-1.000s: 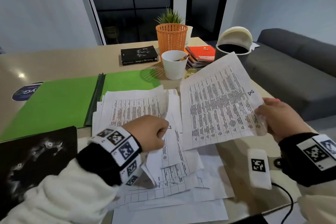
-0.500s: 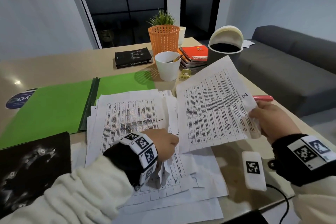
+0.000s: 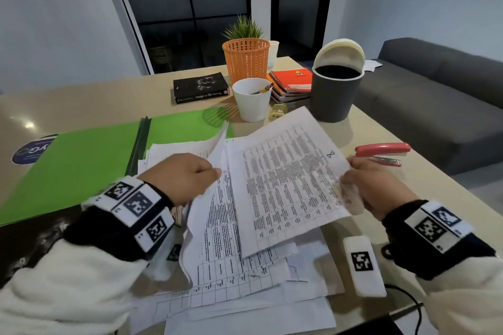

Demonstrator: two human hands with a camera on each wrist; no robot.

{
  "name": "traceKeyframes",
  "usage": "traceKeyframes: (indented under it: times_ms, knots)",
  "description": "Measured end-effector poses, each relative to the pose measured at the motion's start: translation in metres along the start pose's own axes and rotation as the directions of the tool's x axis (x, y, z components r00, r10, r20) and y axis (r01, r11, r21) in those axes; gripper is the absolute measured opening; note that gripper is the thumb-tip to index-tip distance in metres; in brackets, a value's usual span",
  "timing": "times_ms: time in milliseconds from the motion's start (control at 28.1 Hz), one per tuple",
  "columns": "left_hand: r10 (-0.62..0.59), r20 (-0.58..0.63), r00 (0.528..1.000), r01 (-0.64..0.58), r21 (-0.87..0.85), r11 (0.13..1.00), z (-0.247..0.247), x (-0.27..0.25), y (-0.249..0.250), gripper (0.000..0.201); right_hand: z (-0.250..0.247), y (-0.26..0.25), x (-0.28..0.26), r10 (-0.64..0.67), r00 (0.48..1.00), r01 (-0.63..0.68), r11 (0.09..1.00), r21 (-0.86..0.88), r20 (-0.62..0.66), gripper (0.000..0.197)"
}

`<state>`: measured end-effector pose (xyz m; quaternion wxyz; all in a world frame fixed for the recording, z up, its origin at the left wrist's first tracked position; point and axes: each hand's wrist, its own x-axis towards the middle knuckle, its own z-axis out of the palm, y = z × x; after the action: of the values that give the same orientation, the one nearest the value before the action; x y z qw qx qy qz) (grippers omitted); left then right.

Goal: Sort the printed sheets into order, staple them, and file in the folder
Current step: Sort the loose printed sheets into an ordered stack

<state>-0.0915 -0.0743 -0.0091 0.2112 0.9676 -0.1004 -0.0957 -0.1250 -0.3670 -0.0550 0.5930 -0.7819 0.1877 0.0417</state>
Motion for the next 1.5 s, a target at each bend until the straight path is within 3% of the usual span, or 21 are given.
traceKeyframes:
  times_ms: [178,285,392,534,641,784,926,1033,1176,1247,1354,1425,1496]
  knots:
    - [-0.049,-0.049,0.998,0.049,-0.007,0.999,-0.012,-0.003,-0.007,0.048,0.044,-0.013,0.003,0.019,0.973,0.017,0.989,-0.150,0.231,0.034]
    - [-0.061,-0.045,0.997,0.060,-0.028,0.998,-0.008,-0.005,-0.005,0.047,0.065,-0.017,-0.002,0.038,0.910,0.088,0.955,-0.283,0.412,0.036]
    - [-0.062,-0.052,0.997,0.059,-0.059,0.996,-0.004,-0.004,0.000,0.046,0.076,-0.023,-0.008,0.061,0.855,0.177,0.899,-0.401,0.515,0.032]
    - [-0.030,-0.065,0.997,0.028,-0.028,0.999,-0.002,-0.002,0.008,0.045,0.085,-0.031,-0.011,0.106,0.840,0.248,0.797,-0.551,0.532,0.025]
    - [0.006,-0.069,0.998,-0.007,-0.003,1.000,0.001,-0.001,0.009,0.046,0.095,-0.034,-0.010,0.141,0.842,0.316,0.652,-0.689,0.520,0.011]
    - [0.027,-0.043,0.999,-0.026,0.034,0.999,0.013,-0.001,0.010,0.052,0.104,-0.034,-0.011,0.167,0.828,0.347,0.598,-0.723,0.535,0.006]
    - [0.005,0.081,0.997,-0.013,0.108,0.994,0.034,-0.001,0.015,0.055,0.106,-0.030,-0.014,0.070,0.806,0.417,0.638,-0.648,0.588,0.024]
    - [-0.027,0.090,0.996,0.015,0.126,0.992,0.045,0.003,0.016,0.056,0.107,-0.027,-0.013,-0.059,0.772,0.514,0.644,-0.567,0.633,0.028]
    - [-0.030,0.099,0.995,0.022,0.088,0.996,0.051,0.003,0.014,0.046,0.098,-0.018,-0.007,-0.028,0.704,0.423,0.819,-0.387,0.710,0.035]
    - [-0.032,0.092,0.995,0.026,0.073,0.997,0.050,0.002,0.013,0.034,0.091,-0.011,-0.005,-0.023,0.720,0.361,0.866,-0.346,0.694,0.032]
    - [-0.023,0.107,0.994,0.015,0.070,0.997,0.045,-0.001,0.013,0.013,0.076,-0.002,0.005,-0.092,0.849,0.313,0.881,-0.354,0.521,0.025]
    - [0.018,0.153,0.988,-0.026,0.054,0.998,0.043,-0.002,0.014,0.043,0.064,0.003,0.011,-0.060,0.916,0.183,0.942,-0.281,0.396,0.024]
    - [0.073,0.200,0.977,-0.093,0.094,0.991,0.040,-0.002,0.012,0.072,0.057,0.008,0.014,0.061,0.920,0.024,0.977,-0.212,0.386,0.028]
